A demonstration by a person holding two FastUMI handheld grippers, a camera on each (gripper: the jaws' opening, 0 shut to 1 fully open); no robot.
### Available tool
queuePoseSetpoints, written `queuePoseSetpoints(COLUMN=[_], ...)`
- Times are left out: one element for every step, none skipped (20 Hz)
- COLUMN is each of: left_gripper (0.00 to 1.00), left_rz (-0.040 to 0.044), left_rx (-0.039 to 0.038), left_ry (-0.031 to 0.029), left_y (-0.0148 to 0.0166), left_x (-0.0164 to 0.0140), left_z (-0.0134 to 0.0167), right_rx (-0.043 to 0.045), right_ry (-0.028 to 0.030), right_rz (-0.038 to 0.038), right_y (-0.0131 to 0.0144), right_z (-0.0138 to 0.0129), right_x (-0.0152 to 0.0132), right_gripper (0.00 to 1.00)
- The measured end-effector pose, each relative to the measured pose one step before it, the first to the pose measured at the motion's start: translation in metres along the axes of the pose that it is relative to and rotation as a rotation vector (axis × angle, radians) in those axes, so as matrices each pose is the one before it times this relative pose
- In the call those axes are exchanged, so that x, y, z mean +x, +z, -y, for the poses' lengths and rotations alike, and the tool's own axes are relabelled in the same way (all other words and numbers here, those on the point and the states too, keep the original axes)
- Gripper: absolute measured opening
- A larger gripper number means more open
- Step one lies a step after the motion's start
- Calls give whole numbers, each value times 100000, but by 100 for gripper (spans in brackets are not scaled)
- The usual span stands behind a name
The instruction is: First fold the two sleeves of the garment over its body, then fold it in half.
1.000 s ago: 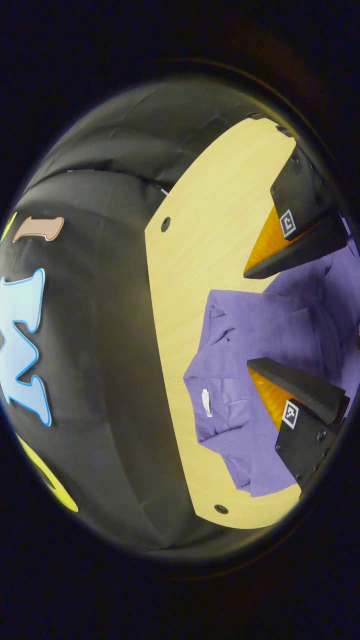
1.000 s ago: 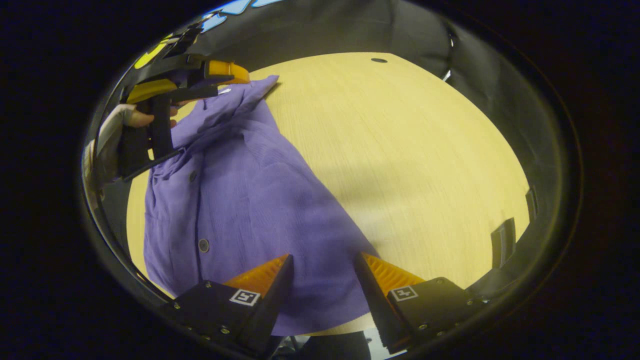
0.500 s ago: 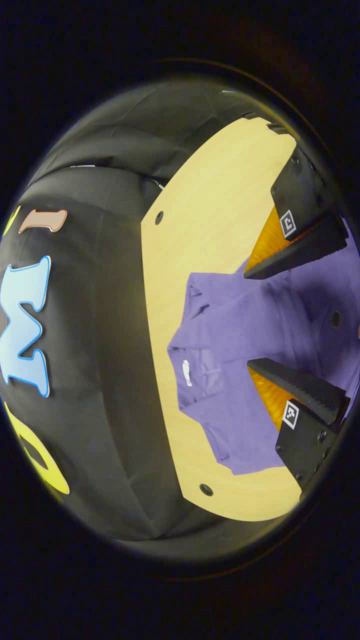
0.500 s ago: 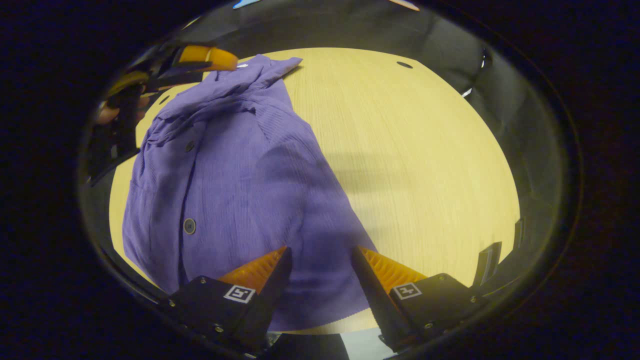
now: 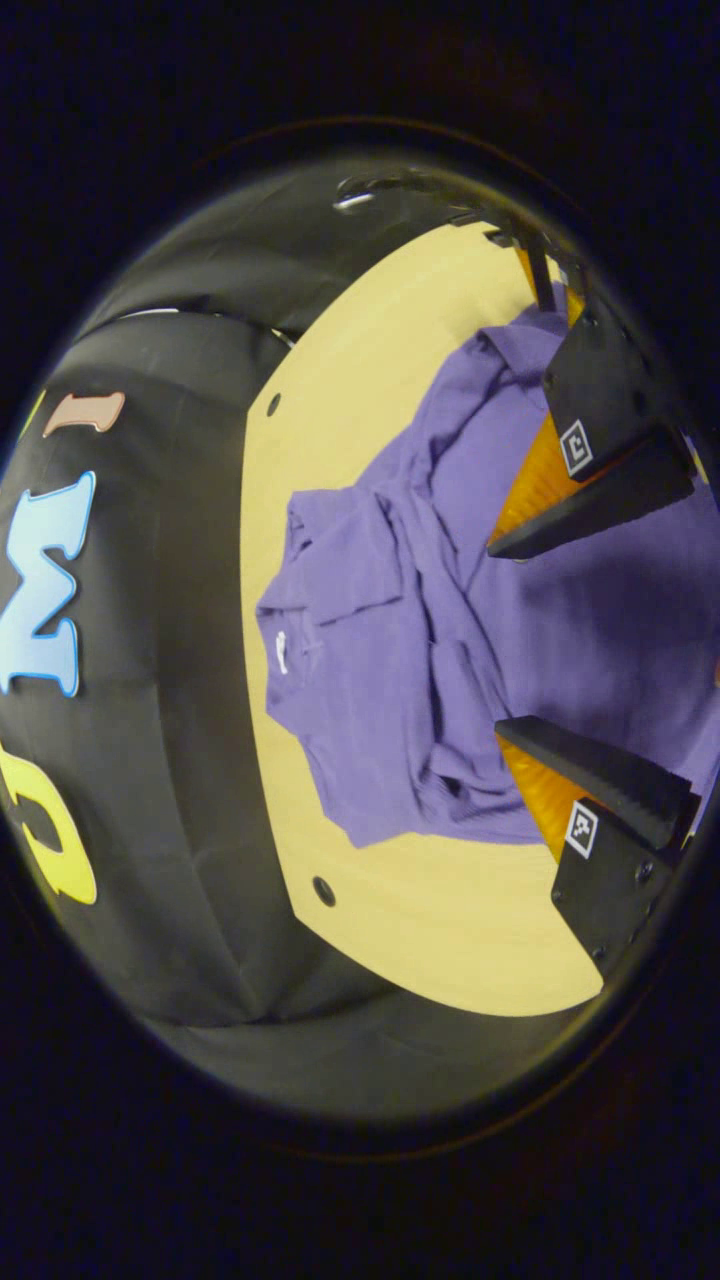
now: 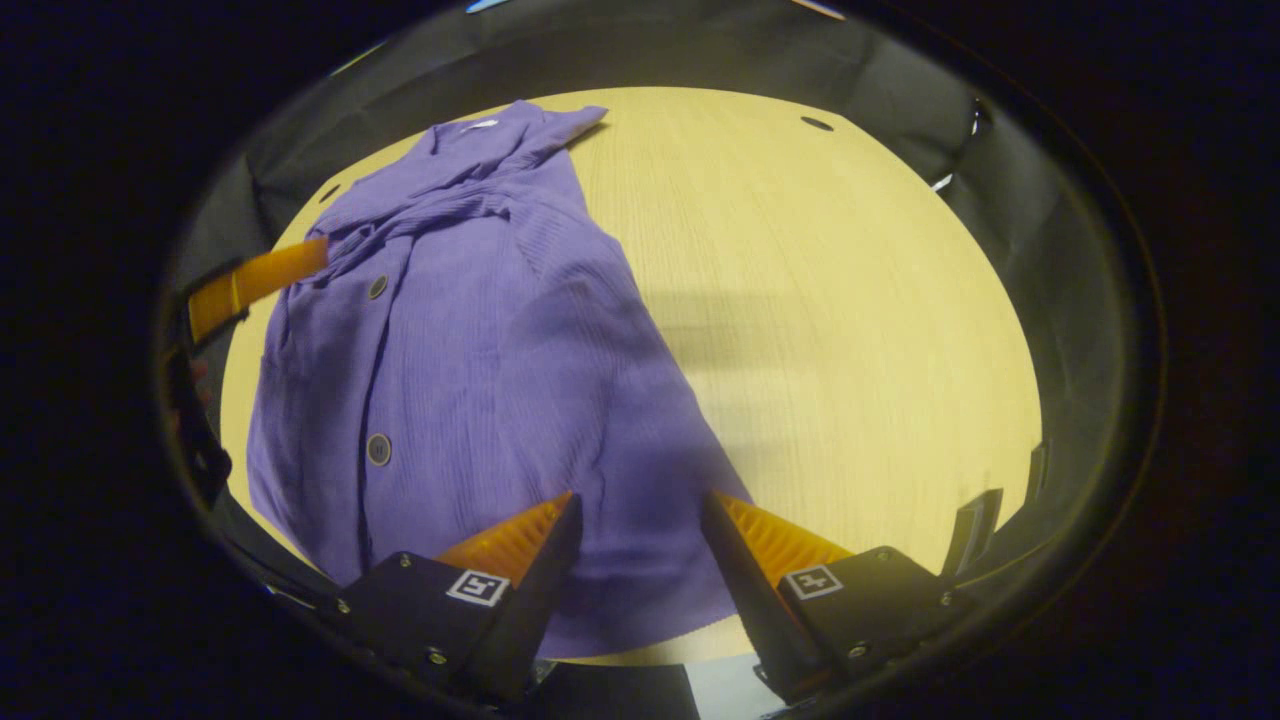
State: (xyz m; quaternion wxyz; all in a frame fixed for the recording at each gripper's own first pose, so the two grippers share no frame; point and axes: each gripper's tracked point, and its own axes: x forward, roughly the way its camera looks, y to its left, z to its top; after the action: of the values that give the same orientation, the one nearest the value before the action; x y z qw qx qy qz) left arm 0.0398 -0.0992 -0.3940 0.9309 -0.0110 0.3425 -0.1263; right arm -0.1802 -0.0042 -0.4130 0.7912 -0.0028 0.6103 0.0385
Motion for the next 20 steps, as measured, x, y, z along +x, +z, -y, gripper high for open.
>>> queuePoseSetpoints(left_gripper=[100, 100, 100, 100, 100, 100, 100, 100, 100, 100, 100, 100, 100, 100, 100, 100, 100, 100, 100, 100], left_rz=[-1616, -1373, -1633, -1827, -1905, -1821, -1534, -1529, -1289, -1264, -1128, -1080, -1507, -2447, -2448, -3370, 1742, -2235, 1129, -1797], left_rx=[-861, -909, -954, -838, -795, -729, -532, -431, -381, -409, -307, -218, -311, -601, -773, -1310, -226, 174, 33, 462], left_ry=[616, 473, 235, 545, 857, 884, 627, 546, 733, 293, 463, 1251, 618, 416, 86, 723, 77, 279, 148, 266], left_y=[-1280, -1182, -1160, -1252, -1311, -1180, -1239, -1007, -984, -856, -674, -535, -565, -715, -733, -875, 458, -194, 322, -336], left_x=[-721, -830, -606, -465, -573, -510, -529, -332, -447, -418, -272, 18, 223, 155, 164, 34, 31, 216, -213, 204], left_z=[-504, -366, -355, -345, -428, -361, -437, -264, -377, -181, -259, -367, -220, -144, -83, -135, 152, 86, 6, 141], right_rx=[-261, -131, 3, 5, -76, -129, -137, -47, 218, 247, 113, 62, 103, 115, 143, 84, 4, 50, 105, 39], right_ry=[49, 32, -1, -23, -45, -64, -87, -68, -34, 17, -4, -27, 2, -21, 4, -37, -3, -37, -36, -41], right_rz=[-275, -501, -523, -537, -463, -343, -353, -179, -84, 57, -105, -224, -60, 31, -78, -25, -114, 77, 178, 100], right_y=[-86, 35, 5, 45, -48, 45, 3, 93, 63, -8, -22, 33, -28, 129, 14, 12, -83, 14, -24, 23], right_z=[-75, 35, -3, -20, -53, 24, 38, -11, 2, 19, 26, 12, 29, -40, -14, -5, 13, 27, 6, -26], right_x=[44, -7, 58, 2, 8, -42, 29, -13, -14, -30, 17, -75, -16, -16, 24, -25, -5, -7, 10, -14], right_gripper=[85, 85, 85, 85, 85, 85, 85, 85, 85, 84, 84, 84, 84, 83, 83, 83, 83, 83, 83, 83])
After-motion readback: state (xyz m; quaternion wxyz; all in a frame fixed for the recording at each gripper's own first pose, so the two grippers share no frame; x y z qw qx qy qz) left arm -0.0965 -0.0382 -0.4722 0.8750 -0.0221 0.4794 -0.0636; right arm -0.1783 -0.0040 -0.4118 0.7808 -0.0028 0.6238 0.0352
